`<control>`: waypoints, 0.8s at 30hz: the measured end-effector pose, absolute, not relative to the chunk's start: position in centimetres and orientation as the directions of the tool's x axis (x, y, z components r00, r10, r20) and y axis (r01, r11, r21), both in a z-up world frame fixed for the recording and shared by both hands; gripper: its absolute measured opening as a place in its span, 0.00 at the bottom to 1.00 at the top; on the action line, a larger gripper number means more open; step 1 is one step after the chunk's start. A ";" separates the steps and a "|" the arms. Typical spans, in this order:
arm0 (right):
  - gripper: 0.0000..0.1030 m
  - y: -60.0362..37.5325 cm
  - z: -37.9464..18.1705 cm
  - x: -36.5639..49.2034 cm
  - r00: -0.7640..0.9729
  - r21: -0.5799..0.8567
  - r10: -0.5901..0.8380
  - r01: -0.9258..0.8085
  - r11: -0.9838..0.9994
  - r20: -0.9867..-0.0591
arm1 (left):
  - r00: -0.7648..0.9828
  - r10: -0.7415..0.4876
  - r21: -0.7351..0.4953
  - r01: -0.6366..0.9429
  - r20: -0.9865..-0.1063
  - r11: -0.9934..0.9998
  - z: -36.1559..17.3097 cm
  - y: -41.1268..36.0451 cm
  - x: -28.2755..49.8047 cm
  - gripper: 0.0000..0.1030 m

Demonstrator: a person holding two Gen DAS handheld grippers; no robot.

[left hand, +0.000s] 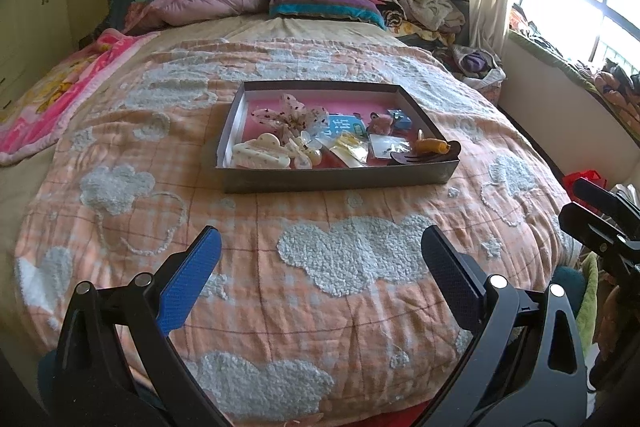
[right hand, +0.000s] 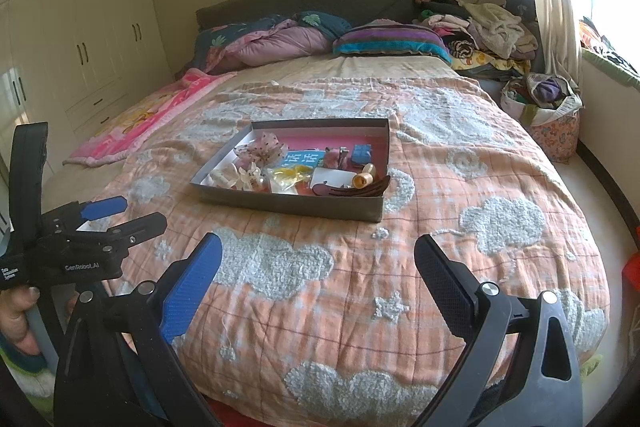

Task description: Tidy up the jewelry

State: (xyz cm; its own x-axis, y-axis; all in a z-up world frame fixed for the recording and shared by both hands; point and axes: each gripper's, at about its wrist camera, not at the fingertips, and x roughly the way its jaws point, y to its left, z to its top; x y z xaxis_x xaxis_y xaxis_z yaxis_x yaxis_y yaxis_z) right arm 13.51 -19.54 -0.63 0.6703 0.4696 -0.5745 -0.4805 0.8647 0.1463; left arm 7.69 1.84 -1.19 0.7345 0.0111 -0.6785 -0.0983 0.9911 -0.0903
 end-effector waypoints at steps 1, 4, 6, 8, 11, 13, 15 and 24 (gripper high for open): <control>0.93 -19.5 -0.7 13.5 0.670 0.145 0.469 -0.481 0.865 -0.575 | 0.734 0.012 -0.088 -0.098 -0.679 0.991 -1.2 1.8 7.7 0.91; 0.93 -19.5 -0.6 13.5 0.672 0.142 0.469 -0.482 0.864 -0.574 | 0.733 0.013 -0.087 -0.099 -0.681 0.991 -1.2 1.8 7.7 0.91; 0.93 -19.5 -0.6 13.5 0.670 0.145 0.469 -0.481 0.865 -0.575 | 0.732 0.014 -0.087 -0.100 -0.681 0.991 -1.1 1.9 7.7 0.91; 0.93 -19.6 -0.6 13.5 0.671 0.145 0.469 -0.480 0.865 -0.575 | 0.732 0.015 -0.085 -0.100 -0.681 0.991 -1.1 1.9 7.7 0.91; 0.93 -19.6 -0.6 13.4 0.672 0.144 0.468 -0.480 0.866 -0.574 | 0.732 0.014 -0.087 -0.100 -0.681 0.991 -1.1 1.9 7.7 0.91; 0.93 -19.6 -0.6 13.4 0.671 0.145 0.469 -0.481 0.865 -0.575 | 0.731 0.014 -0.087 -0.100 -0.682 0.991 -1.1 1.8 7.7 0.91; 0.93 -19.6 -0.6 13.5 0.671 0.144 0.468 -0.480 0.865 -0.575 | 0.730 0.015 -0.085 -0.100 -0.684 0.991 -1.1 1.9 7.7 0.91; 0.93 -19.5 -0.7 13.5 0.667 0.136 0.466 -0.485 0.864 -0.581 | 0.718 -0.010 -0.107 -0.090 -0.696 0.990 -1.9 2.2 8.0 0.91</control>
